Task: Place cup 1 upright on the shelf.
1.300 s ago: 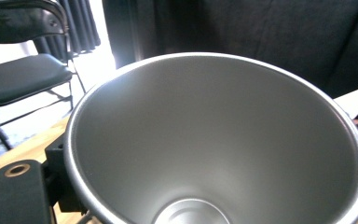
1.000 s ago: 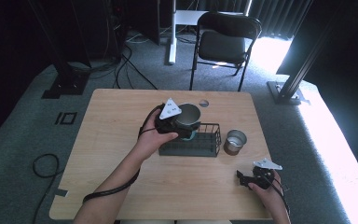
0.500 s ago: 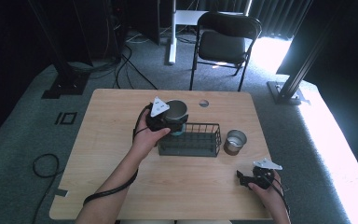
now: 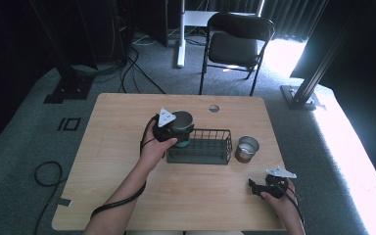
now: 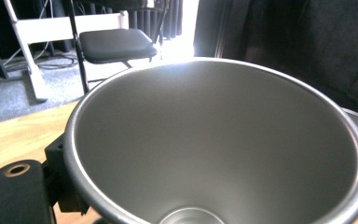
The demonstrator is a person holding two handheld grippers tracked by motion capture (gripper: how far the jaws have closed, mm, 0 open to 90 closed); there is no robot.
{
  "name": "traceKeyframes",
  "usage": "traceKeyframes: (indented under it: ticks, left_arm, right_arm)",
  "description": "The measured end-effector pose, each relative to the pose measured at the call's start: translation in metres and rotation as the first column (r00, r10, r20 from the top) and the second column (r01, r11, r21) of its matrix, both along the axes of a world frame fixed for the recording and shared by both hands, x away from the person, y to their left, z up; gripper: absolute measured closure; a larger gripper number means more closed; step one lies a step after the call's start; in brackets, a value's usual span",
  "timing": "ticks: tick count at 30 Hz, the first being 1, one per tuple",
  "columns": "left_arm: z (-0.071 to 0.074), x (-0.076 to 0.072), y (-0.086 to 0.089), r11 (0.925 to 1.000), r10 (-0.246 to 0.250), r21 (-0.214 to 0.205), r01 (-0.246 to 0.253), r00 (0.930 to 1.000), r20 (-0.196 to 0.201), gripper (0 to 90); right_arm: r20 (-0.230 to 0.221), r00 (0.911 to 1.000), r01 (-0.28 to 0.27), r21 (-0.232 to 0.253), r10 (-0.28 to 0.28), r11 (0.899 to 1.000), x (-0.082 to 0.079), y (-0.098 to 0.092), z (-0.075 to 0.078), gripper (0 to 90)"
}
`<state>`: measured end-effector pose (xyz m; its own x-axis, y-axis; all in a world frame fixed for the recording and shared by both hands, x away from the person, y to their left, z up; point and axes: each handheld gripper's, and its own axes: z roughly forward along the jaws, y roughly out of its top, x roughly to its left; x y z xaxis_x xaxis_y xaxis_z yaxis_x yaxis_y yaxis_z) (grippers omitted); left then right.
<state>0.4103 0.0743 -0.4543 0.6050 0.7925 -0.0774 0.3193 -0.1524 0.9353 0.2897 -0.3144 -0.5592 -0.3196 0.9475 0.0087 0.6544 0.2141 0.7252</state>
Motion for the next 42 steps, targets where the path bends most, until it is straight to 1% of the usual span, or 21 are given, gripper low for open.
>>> traceKeyframes:
  ticks: [1, 8, 10, 12, 16, 19, 24, 25, 27, 28, 29, 30, 31, 32, 33, 35, 37, 40, 42]
  left_arm:
    - [-0.002, 0.000, -0.001, 1.0000, -0.005, 0.007, 0.005, 1.0000, -0.001, 13.7]
    - [-0.015, -0.001, -0.001, 1.0000, 0.000, 0.008, 0.000, 0.9999, -0.017, 13.6]
    - [-0.018, -0.001, 0.000, 1.0000, -0.001, 0.001, 0.001, 0.9999, -0.017, 13.6]
    - [-0.019, -0.001, 0.000, 1.0000, -0.001, 0.009, 0.001, 0.9999, -0.014, 13.6]
    - [-0.022, 0.000, 0.000, 1.0000, 0.000, 0.001, 0.001, 1.0000, -0.004, 13.6]
    - [-0.022, 0.001, -0.001, 1.0000, -0.003, 0.009, 0.003, 1.0000, 0.006, 13.6]
    - [-0.021, 0.000, -0.003, 0.9994, -0.012, 0.032, 0.011, 0.9999, 0.008, 13.4]
    - [-0.021, 0.000, -0.003, 0.9991, -0.017, 0.039, 0.017, 0.9999, 0.002, 13.1]
    - [-0.020, -0.001, -0.004, 0.9984, -0.029, 0.049, 0.029, 0.9996, -0.008, 9.2]
    - [-0.020, -0.001, -0.005, 0.9976, -0.038, 0.058, 0.039, 0.9992, -0.012, 9.2]
    - [-0.020, -0.001, -0.005, 0.9973, -0.036, 0.064, 0.037, 0.9993, -0.013, 8.5]
    - [-0.020, -0.002, -0.005, 0.9972, -0.036, 0.065, 0.037, 0.9993, -0.010, 5.3]
    - [-0.019, -0.002, -0.004, 0.9973, -0.043, 0.059, 0.044, 0.9990, -0.012, 4.3]
    - [-0.019, -0.002, -0.004, 0.9981, -0.038, 0.049, 0.039, 0.9991, -0.017, 4.0]
    - [-0.018, -0.002, -0.003, 0.9983, -0.037, 0.045, 0.038, 0.9992, -0.014, 3.3]
    - [-0.017, -0.003, -0.001, 0.9983, -0.033, 0.047, 0.034, 0.9993, -0.017, 3.1]
    - [-0.015, -0.004, 0.000, 0.9980, -0.039, 0.049, 0.040, 0.9989, -0.028, 3.1]
    - [-0.013, -0.007, 0.002, 0.9973, -0.041, 0.060, 0.042, 0.9989, -0.021, 3.1]
    - [-0.011, -0.008, 0.003, 0.9978, -0.045, 0.048, 0.046, 0.9987, -0.022, 3.0]
  right_arm:
    - [0.000, 1.0000, 0.000, 0.000, 0.000, 1.000, 0.000, 0.000, 0.000, 11.4]
    - [0.000, 1.0000, 0.000, 0.000, 0.000, 1.000, 0.000, 0.000, 0.000, 11.4]
    - [0.000, 1.0000, 0.000, 0.000, 0.000, 1.000, 0.000, 0.000, 0.000, 11.4]
    - [0.000, 1.0000, 0.000, 0.000, 0.000, 1.000, 0.000, 0.000, 0.000, 11.4]
    - [0.000, 1.0000, 0.000, 0.000, 0.000, 1.000, 0.000, 0.000, 0.000, 11.4]
    - [0.000, 1.0000, 0.000, 0.000, 0.000, 1.000, 0.000, 0.000, 0.000, 11.4]
    - [0.000, 1.0000, 0.000, 0.000, 0.000, 1.000, 0.000, 0.000, 0.000, 11.4]
    - [0.000, 1.0000, 0.000, 0.000, 0.000, 1.000, 0.000, 0.000, 0.000, 11.4]
    - [0.000, 1.0000, 0.000, 0.000, 0.000, 1.000, 0.000, 0.000, 0.000, 11.4]
    - [0.000, 1.0000, 0.000, 0.000, 0.000, 1.000, 0.000, 0.000, 0.000, 11.4]
    - [0.000, 1.0000, 0.000, 0.000, 0.000, 1.000, 0.000, 0.000, 0.000, 11.4]
    - [0.000, 1.0000, 0.000, 0.000, 0.000, 1.000, 0.000, 0.000, 0.000, 11.4]
    - [0.000, 1.0000, 0.000, 0.000, 0.000, 1.000, 0.000, 0.000, 0.000, 11.4]
    - [0.000, 1.0000, 0.000, 0.000, 0.000, 1.000, 0.000, 0.000, 0.000, 11.4]
    - [0.000, 1.0000, 0.000, 0.000, 0.000, 1.000, 0.000, 0.000, 0.000, 11.4]
    - [0.000, 1.0000, 0.000, 0.000, 0.000, 1.000, 0.000, 0.000, 0.000, 11.4]
    - [0.000, 1.0000, 0.000, 0.000, 0.000, 1.000, 0.000, 0.000, 0.000, 11.4]
    - [0.000, 1.0000, 0.000, 0.000, 0.000, 1.000, 0.000, 0.000, 0.000, 11.4]
    - [0.000, 1.0000, 0.000, 0.000, 0.000, 1.000, 0.000, 0.000, 0.000, 11.4]
